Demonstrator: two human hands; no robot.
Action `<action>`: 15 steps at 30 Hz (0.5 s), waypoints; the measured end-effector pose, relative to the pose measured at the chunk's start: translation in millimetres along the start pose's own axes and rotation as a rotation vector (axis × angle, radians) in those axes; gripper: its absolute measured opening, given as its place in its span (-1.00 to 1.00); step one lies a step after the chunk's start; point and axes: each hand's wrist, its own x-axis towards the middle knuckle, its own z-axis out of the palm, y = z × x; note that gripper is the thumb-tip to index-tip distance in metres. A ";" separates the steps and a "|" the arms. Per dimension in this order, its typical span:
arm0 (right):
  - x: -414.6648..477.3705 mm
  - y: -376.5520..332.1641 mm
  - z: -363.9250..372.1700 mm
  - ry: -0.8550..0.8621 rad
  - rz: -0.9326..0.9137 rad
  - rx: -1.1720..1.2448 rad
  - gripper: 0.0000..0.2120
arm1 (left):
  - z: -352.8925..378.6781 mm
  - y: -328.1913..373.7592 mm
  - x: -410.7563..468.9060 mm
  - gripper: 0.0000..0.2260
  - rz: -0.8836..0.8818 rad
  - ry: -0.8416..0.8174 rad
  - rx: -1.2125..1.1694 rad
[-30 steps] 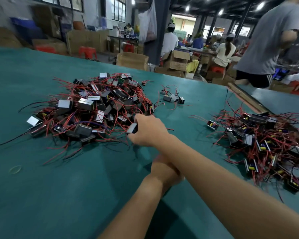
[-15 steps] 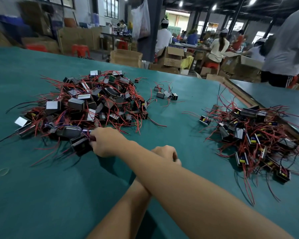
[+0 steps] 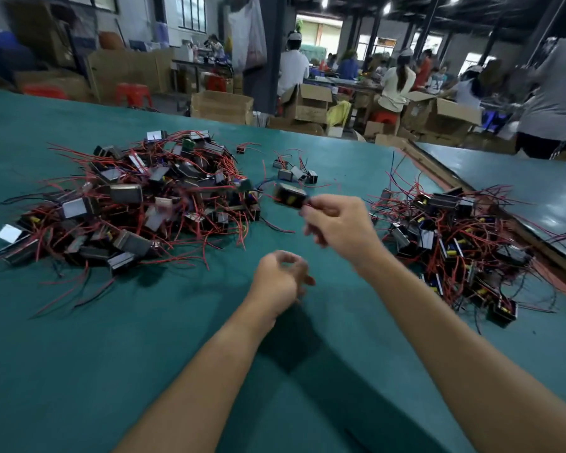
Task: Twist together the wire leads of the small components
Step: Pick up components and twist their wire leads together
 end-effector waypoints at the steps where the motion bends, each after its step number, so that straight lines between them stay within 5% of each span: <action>1: -8.3 5.6 -15.0 -0.009 0.001 0.032 -0.78 | -2.6 4.6 -1.7 -0.93 0.004 -0.012 -0.097; 6: -46.9 43.8 -53.3 -0.184 -0.034 -0.310 -0.82 | -11.5 24.7 -13.4 -0.73 -0.061 -0.185 -0.333; 11: -48.3 51.6 -57.0 -0.229 -0.066 -0.469 -0.62 | -8.8 23.8 -16.4 -0.72 -0.057 -0.212 -0.200; 15: -48.5 56.5 -58.9 -0.230 -0.053 -0.579 -0.82 | -3.4 20.8 -17.4 -0.83 -0.011 -0.137 -0.071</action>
